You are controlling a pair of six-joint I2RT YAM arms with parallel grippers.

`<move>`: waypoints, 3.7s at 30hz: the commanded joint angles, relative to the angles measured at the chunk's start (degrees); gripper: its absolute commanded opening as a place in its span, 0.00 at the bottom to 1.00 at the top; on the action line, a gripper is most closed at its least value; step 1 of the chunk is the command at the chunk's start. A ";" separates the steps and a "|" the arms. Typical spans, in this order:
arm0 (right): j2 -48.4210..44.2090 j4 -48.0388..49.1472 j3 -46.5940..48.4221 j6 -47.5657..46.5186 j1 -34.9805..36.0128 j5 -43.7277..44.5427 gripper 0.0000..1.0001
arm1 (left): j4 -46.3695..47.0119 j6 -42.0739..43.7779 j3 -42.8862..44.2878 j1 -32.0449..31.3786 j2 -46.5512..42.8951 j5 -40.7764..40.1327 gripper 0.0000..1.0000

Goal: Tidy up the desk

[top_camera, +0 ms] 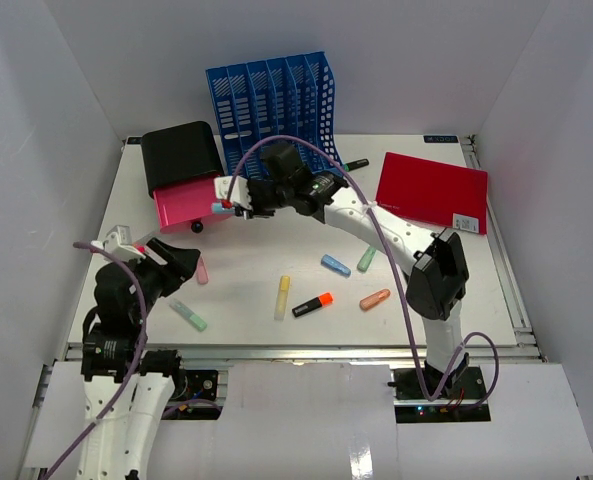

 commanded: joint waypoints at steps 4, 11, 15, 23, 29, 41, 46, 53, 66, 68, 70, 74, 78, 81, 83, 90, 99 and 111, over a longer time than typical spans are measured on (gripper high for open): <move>9.60 6.93 17.90 -1.06 3.93 8.25 0.08 | -0.43 0.31 3.50 -0.04 -3.80 -5.06 0.79; 17.15 19.46 20.88 -0.13 5.41 11.99 0.08 | -1.26 1.15 3.09 -0.06 -4.56 -3.92 0.79; 19.58 23.09 20.93 -0.35 5.40 12.58 0.08 | -1.94 1.52 2.82 0.00 -5.29 -3.83 0.79; 21.43 25.67 17.88 -0.36 5.36 12.27 0.20 | -2.28 1.84 2.54 0.00 -5.54 -3.08 0.79; 21.87 26.90 17.18 -0.27 5.27 12.84 0.50 | -2.27 2.11 2.63 -0.09 -5.67 -1.61 0.79; 14.94 21.55 18.48 9.46 1.72 6.54 0.61 | 1.12 4.07 1.47 0.00 -3.79 8.27 0.78; 2.77 11.63 9.22 21.11 -5.62 -13.65 0.67 | 7.39 4.87 -1.26 -0.01 2.45 19.18 0.73; -15.51 10.68 -22.70 28.69 -20.74 -32.67 0.76 | 16.08 2.47 -3.35 -0.30 12.36 30.11 0.66; -34.15 10.54 -51.76 28.39 -36.84 -34.93 0.76 | 9.00 -8.67 -4.60 -21.07 20.30 6.27 0.63; -35.78 10.50 -53.04 27.53 -37.51 -34.90 0.76 | 2.58 -13.83 -5.23 -25.96 19.87 -0.59 0.64; -36.81 10.50 -53.35 27.16 -38.17 -34.97 0.76 | -3.67 -17.37 -5.46 -28.77 18.70 -8.14 0.66; -37.65 10.28 -53.75 26.85 -38.95 -36.63 0.77 | -12.49 -28.90 -6.69 -29.22 17.41 -15.21 0.72; -38.10 9.54 -53.62 26.00 -39.69 -37.62 0.77 | -13.87 -33.26 -8.24 -29.18 20.13 -19.11 0.73; -38.87 9.43 -53.97 25.73 -40.36 -38.34 0.78 | -16.10 -36.97 -6.84 -29.26 28.10 -24.07 0.74; -38.95 9.29 -53.97 25.58 -40.95 -39.23 0.78 | -16.84 -38.82 -6.39 -29.18 32.78 -26.45 0.74; -39.12 8.55 -53.95 24.71 -42.96 -41.14 0.78 | -20.40 -42.91 -5.89 -29.29 35.09 -32.16 0.78; -38.25 8.39 -54.14 24.60 -43.69 -42.05 0.78 | -26.06 -44.97 -5.36 -29.22 38.07 -35.93 0.89; -38.06 8.43 -54.36 25.03 -45.68 -44.04 0.79 | -6.42 -26.75 -11.80 -13.92 36.73 -27.61 0.77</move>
